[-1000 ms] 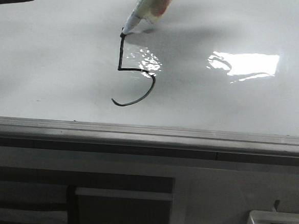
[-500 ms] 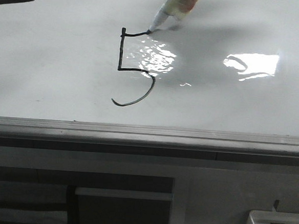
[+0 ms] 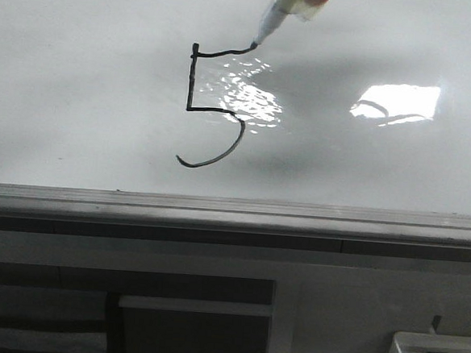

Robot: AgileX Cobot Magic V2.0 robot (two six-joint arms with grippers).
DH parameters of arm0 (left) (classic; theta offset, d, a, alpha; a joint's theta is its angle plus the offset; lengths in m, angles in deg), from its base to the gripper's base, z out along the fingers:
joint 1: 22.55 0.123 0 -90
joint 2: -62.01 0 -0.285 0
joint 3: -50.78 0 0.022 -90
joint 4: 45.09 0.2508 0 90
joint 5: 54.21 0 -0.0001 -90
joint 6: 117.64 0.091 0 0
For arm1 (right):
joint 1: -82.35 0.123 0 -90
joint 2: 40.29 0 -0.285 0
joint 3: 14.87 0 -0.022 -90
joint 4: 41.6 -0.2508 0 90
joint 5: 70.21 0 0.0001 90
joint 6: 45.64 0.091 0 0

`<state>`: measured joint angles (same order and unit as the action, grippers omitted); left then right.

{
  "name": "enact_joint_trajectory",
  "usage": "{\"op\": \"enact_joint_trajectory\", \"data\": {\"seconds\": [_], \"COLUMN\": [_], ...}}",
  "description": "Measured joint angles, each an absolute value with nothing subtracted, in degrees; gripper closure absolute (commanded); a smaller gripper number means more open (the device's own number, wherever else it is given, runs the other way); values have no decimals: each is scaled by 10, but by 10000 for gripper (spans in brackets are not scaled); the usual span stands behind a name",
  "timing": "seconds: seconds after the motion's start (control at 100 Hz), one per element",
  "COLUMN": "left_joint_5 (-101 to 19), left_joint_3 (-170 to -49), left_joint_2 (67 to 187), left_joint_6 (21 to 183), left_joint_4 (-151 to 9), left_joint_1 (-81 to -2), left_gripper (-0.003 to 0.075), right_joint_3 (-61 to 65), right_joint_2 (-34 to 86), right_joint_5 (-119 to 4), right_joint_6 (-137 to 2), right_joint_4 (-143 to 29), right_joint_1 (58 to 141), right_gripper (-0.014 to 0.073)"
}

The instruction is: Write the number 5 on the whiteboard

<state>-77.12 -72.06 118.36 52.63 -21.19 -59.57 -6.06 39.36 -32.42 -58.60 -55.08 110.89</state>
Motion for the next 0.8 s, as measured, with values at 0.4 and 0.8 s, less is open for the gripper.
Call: {"op": "enact_joint_trajectory", "data": {"seconds": [0.4,0.8], "left_joint_5": [-843,-828], "left_joint_3": [-740,-753], "left_joint_2": [1316,1359], "left_joint_6": [526,526], "left_joint_4": [-207,-183], "left_joint_1": [-666,-666], "left_gripper": [282,282], "right_joint_3": [-60,-60], "right_joint_2": [393,403], "right_joint_5": [-285,-280], "right_joint_6": [-589,-590], "right_joint_4": [-551,-548], "right_joint_1": [1246,1262], "right_gripper": [655,655]}}
